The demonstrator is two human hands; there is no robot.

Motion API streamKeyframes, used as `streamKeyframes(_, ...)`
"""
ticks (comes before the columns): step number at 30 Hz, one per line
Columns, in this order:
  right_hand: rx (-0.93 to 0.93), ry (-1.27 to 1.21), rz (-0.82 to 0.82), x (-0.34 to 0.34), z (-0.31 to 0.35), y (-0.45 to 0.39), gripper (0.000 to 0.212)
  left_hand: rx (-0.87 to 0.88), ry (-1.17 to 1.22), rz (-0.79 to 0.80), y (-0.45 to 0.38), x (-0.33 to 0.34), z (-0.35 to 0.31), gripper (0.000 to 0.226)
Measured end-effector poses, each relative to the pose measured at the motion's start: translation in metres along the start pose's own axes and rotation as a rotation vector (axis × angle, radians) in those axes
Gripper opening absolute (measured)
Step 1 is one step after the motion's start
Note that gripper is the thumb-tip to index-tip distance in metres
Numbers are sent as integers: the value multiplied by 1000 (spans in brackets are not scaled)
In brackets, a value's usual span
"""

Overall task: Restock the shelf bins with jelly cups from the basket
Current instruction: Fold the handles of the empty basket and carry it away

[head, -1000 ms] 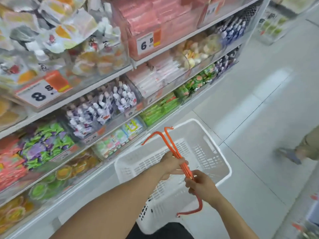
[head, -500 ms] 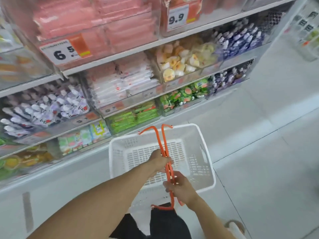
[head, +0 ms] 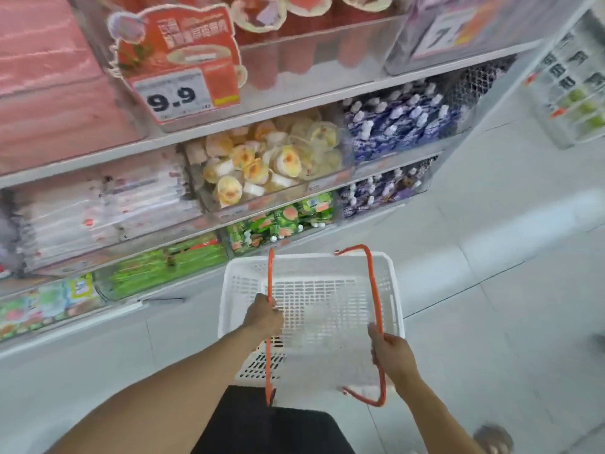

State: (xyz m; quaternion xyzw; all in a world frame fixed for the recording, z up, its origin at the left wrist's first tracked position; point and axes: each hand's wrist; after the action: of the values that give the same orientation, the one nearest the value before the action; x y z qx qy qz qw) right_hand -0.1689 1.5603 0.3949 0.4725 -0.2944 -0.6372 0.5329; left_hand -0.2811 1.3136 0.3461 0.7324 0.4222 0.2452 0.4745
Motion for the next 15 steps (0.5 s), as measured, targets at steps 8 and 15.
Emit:
streamKeyframes(8, 177, 244, -283, -187, 24, -131, 57, -105, 36, -77, -54, 65, -78, 13)
streamKeyframes(15, 301, 11, 16, -305, -13, -296, 55, -127, -28, -318, -155, 164, -93, 10)
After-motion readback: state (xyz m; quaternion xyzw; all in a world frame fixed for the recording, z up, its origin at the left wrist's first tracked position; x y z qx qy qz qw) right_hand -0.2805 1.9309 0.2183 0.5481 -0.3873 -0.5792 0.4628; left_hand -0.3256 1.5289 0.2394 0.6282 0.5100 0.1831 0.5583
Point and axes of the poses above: each hand's wrist, its own y-axis away from the middle knuckle, its own x-axis out of the palm, z = x × y, and after that the axes turned 12 degrees about z, right-handed
